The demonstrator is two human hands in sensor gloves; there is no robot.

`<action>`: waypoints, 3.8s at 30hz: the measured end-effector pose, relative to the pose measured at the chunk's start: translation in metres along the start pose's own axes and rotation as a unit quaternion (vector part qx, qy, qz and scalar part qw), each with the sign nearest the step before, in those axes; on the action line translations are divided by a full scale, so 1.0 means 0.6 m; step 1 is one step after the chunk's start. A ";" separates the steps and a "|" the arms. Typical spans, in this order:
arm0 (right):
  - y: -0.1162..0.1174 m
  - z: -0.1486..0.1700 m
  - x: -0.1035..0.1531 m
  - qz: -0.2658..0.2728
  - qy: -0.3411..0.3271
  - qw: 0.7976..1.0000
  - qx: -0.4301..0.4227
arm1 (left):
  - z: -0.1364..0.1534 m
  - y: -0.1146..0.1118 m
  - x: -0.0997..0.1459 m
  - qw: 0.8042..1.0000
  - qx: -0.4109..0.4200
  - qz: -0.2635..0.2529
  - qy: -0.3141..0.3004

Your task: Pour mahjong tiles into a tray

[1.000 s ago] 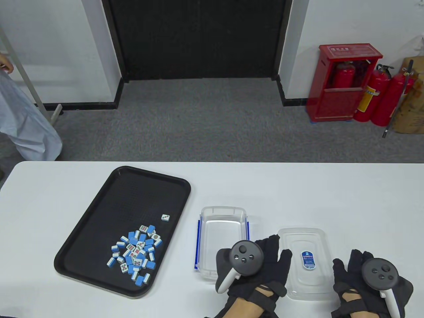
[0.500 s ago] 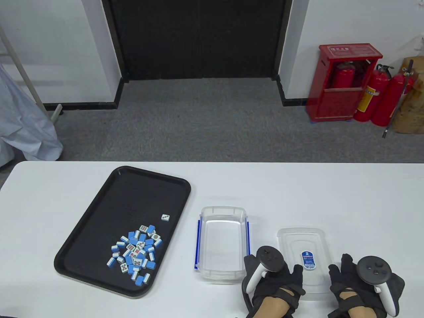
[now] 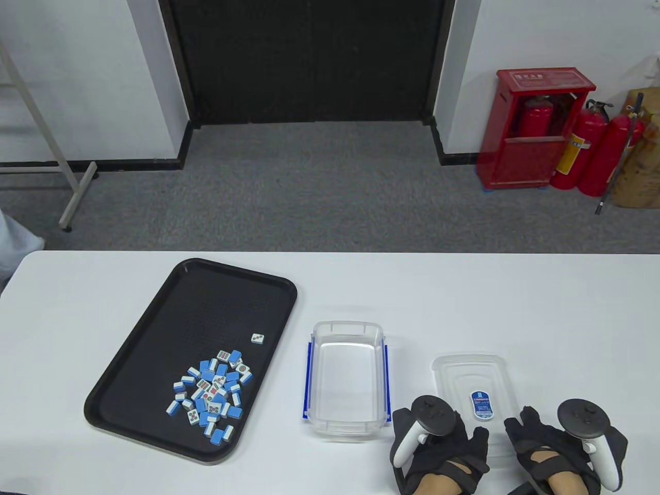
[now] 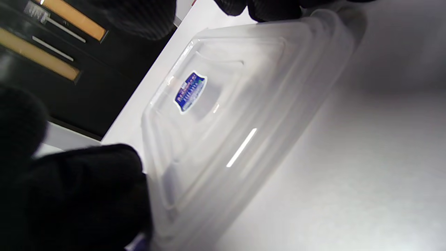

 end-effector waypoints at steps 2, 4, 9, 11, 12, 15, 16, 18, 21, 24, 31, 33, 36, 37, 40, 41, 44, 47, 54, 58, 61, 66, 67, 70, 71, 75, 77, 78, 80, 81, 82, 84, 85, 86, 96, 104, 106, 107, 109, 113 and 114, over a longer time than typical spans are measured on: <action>-0.008 0.006 0.001 0.006 -0.002 0.999 -0.041 | 0.000 0.004 0.002 0.999 0.033 -0.004 -0.011; -0.017 0.011 0.002 0.012 -0.003 0.997 -0.078 | -0.001 0.008 0.006 0.995 0.095 -0.007 -0.032; -0.022 0.007 0.006 0.008 -0.016 0.995 -0.096 | -0.014 0.022 0.018 0.984 0.158 -0.029 -0.076; -0.022 0.003 0.008 0.009 -0.029 0.993 -0.116 | -0.028 0.035 0.027 0.987 0.120 -0.053 -0.092; -0.024 0.002 0.008 0.011 -0.034 0.992 -0.123 | -0.033 0.038 0.030 0.987 0.112 -0.058 -0.098; -0.042 -0.011 0.016 0.060 -0.077 0.983 -0.154 | -0.050 0.056 0.047 0.984 0.103 -0.082 -0.123; -0.046 -0.016 0.019 0.069 -0.090 0.981 -0.156 | -0.056 0.062 0.053 0.981 0.110 -0.084 -0.132; -0.050 -0.035 0.030 0.084 -0.126 0.973 -0.174 | -0.066 0.077 0.070 0.978 0.108 -0.096 -0.149; -0.040 -0.072 0.053 0.091 -0.183 0.958 -0.198 | -0.073 0.114 0.102 0.967 0.116 -0.139 -0.177; -0.017 -0.116 0.079 0.105 -0.234 0.945 -0.201 | -0.064 0.157 0.139 0.952 0.153 -0.171 -0.204; 0.075 -0.220 0.102 0.078 -0.292 0.945 -0.127 | 0.002 0.255 0.213 0.930 0.224 -0.181 -0.227; 0.106 -0.246 0.101 0.064 -0.295 0.946 -0.121 | 0.033 0.280 0.226 0.921 0.259 -0.183 -0.225; 0.157 -0.280 0.102 0.055 -0.308 0.945 -0.097 | 0.080 0.313 0.245 0.907 0.299 -0.197 -0.222; 0.175 -0.288 0.101 0.050 -0.311 0.945 -0.086 | 0.096 0.324 0.252 0.905 0.304 -0.204 -0.218; 0.229 -0.295 0.094 0.040 -0.311 0.947 -0.074 | 0.139 0.342 0.266 0.908 0.289 -0.225 -0.204; 0.245 -0.293 0.091 0.035 -0.308 0.948 -0.071 | 0.149 0.343 0.268 0.911 0.280 -0.231 -0.198; 0.290 -0.281 0.079 0.028 -0.306 0.950 -0.055 | 0.187 0.340 0.262 0.919 0.268 -0.225 -0.182; 0.306 -0.278 0.074 0.018 -0.304 0.952 -0.042 | 0.214 0.335 0.249 0.910 0.322 -0.193 -0.177; 0.312 -0.261 0.068 0.017 -0.301 0.953 0.003 | 0.238 0.319 0.224 0.911 0.342 -0.163 -0.161; 0.310 -0.262 0.069 0.020 -0.309 0.951 0.007 | 0.249 0.314 0.215 0.913 0.343 -0.162 -0.149; 0.308 -0.263 0.070 0.018 -0.315 0.949 0.000 | 0.255 0.309 0.211 0.915 0.344 -0.156 -0.143; 0.308 -0.262 0.071 0.011 -0.318 0.948 -0.006 | 0.261 0.309 0.210 0.911 0.351 -0.160 -0.142; 0.308 -0.262 0.072 0.011 -0.319 0.948 -0.003 | 0.263 0.310 0.211 0.911 0.352 -0.162 -0.142; 0.308 -0.262 0.073 0.009 -0.322 0.947 0.002 | 0.265 0.310 0.212 0.909 0.357 -0.159 -0.142; 0.308 -0.261 0.072 0.008 -0.322 0.947 0.001 | 0.265 0.310 0.212 0.909 0.358 -0.160 -0.142; 0.307 -0.260 0.072 0.002 -0.321 0.947 -0.006 | 0.265 0.311 0.214 0.909 0.358 -0.161 -0.142; 0.307 -0.259 0.072 0.001 -0.320 0.947 -0.007 | 0.266 0.311 0.215 0.908 0.361 -0.161 -0.142; 0.307 -0.259 0.072 -0.001 -0.319 0.948 -0.008 | 0.266 0.311 0.215 0.907 0.362 -0.161 -0.142; 0.308 -0.257 0.071 -0.006 -0.315 0.949 -0.006 | 0.267 0.311 0.215 0.908 0.360 -0.160 -0.141; 0.308 -0.256 0.070 -0.009 -0.312 0.950 -0.006 | 0.267 0.312 0.216 0.909 0.359 -0.160 -0.140; 0.308 -0.255 0.069 -0.012 -0.308 0.951 -0.007 | 0.267 0.312 0.216 0.909 0.357 -0.161 -0.140; 0.305 -0.252 0.067 -0.014 -0.304 0.952 -0.015 | 0.267 0.312 0.216 0.911 0.353 -0.162 -0.139; 0.303 -0.251 0.066 -0.015 -0.302 0.953 -0.019 | 0.268 0.312 0.216 0.912 0.350 -0.162 -0.139; 0.302 -0.250 0.065 -0.018 -0.300 0.954 -0.021 | 0.268 0.312 0.216 0.913 0.348 -0.163 -0.138; 0.310 -0.239 0.060 -0.047 -0.284 0.958 0.016 | 0.272 0.307 0.213 0.952 0.240 -0.165 -0.093; 0.315 -0.236 0.062 -0.065 -0.275 0.959 0.033 | 0.259 0.314 0.221 0.976 0.089 -0.193 -0.043; 0.315 -0.236 0.062 -0.067 -0.275 0.959 0.034 | 0.251 0.314 0.223 0.978 0.043 -0.201 -0.035; 0.315 -0.235 0.062 -0.068 -0.275 0.958 0.034 | 0.246 0.315 0.224 0.978 0.025 -0.204 -0.033; 0.313 -0.233 0.062 -0.070 -0.277 0.958 0.024 | 0.236 0.308 0.224 0.980 0.018 -0.194 -0.043; 0.304 -0.229 0.062 -0.066 -0.278 0.958 -0.001 | 0.235 0.300 0.227 0.981 0.026 -0.189 -0.038; 0.302 -0.229 0.062 -0.063 -0.279 0.958 -0.006 | 0.235 0.300 0.227 0.982 0.025 -0.184 -0.037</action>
Point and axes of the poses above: the tracker on the back of each hand, its own z axis roughly to the little-finger side, its own x axis roughly from the fingertips to the wrist, y = z × x, the point moved 5 cm from there along -x, roughly from the wrist to the fingertips, and after that the axes turned 5 degrees about -x, right-handed, at the moved point
